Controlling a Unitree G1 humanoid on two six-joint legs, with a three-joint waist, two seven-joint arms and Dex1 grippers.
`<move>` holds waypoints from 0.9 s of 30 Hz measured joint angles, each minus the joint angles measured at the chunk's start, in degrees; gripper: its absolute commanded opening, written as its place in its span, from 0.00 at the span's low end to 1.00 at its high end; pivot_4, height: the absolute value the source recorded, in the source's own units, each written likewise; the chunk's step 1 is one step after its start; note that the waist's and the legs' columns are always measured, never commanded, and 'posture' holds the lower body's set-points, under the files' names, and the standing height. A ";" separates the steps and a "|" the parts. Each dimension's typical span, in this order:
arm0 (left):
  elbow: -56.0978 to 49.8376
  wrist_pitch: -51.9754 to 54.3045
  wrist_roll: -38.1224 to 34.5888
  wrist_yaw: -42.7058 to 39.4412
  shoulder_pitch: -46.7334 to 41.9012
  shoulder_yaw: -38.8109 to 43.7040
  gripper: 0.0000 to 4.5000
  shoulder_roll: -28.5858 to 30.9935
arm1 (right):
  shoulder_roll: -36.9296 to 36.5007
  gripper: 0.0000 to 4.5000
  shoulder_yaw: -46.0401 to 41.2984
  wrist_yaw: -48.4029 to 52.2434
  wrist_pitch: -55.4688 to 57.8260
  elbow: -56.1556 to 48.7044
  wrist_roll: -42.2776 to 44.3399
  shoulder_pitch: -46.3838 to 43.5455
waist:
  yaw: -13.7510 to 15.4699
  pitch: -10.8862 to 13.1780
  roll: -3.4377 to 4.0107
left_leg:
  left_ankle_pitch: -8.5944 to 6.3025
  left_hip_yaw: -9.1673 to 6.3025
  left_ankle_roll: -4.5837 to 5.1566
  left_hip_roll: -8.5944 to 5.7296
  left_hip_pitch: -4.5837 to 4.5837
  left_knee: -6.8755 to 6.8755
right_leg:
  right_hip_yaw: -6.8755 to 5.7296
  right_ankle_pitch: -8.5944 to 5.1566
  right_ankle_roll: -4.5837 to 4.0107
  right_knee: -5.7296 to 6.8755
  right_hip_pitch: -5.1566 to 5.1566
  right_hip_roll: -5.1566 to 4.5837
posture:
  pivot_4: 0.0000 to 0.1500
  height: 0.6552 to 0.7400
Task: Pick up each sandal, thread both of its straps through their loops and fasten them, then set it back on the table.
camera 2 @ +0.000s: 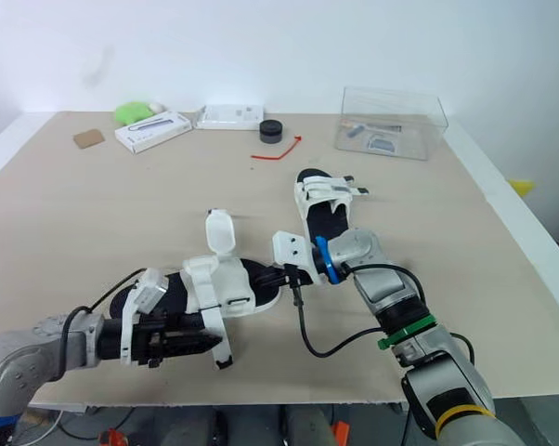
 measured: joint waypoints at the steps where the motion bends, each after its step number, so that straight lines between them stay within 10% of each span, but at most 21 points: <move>1: 0.81 -0.06 0.34 -0.03 -0.82 -0.24 0.62 -0.10 | -0.01 0.00 0.00 0.04 0.01 0.00 0.00 0.00 | 0.00 0.00 0.00 | 0.00 -0.01 0.00 0.00 -0.01 0.00 | -0.01 0.00 0.00 0.00 0.00 0.00 | 1.00 1.00; 19: 7.81 -2.51 3.53 -7.54 -6.54 -2.91 0.62 0.93 | 0.30 0.00 0.00 -0.52 -0.67 0.70 -0.05 -0.17 | -0.03 0.00 0.00 | 0.02 0.00 0.01 0.03 0.00 0.01 | -0.01 0.03 0.03 0.00 -0.01 0.03 | 1.00 1.00; 27: 7.08 -1.89 2.76 -11.57 -1.23 -2.37 0.01 5.40 | 0.27 0.00 -0.02 -0.69 -0.57 0.48 -0.06 0.02 | -0.08 0.00 0.00 | 0.02 0.00 0.01 0.05 0.00 0.00 | -0.02 0.01 0.01 0.00 -0.02 0.00 | 1.00 1.00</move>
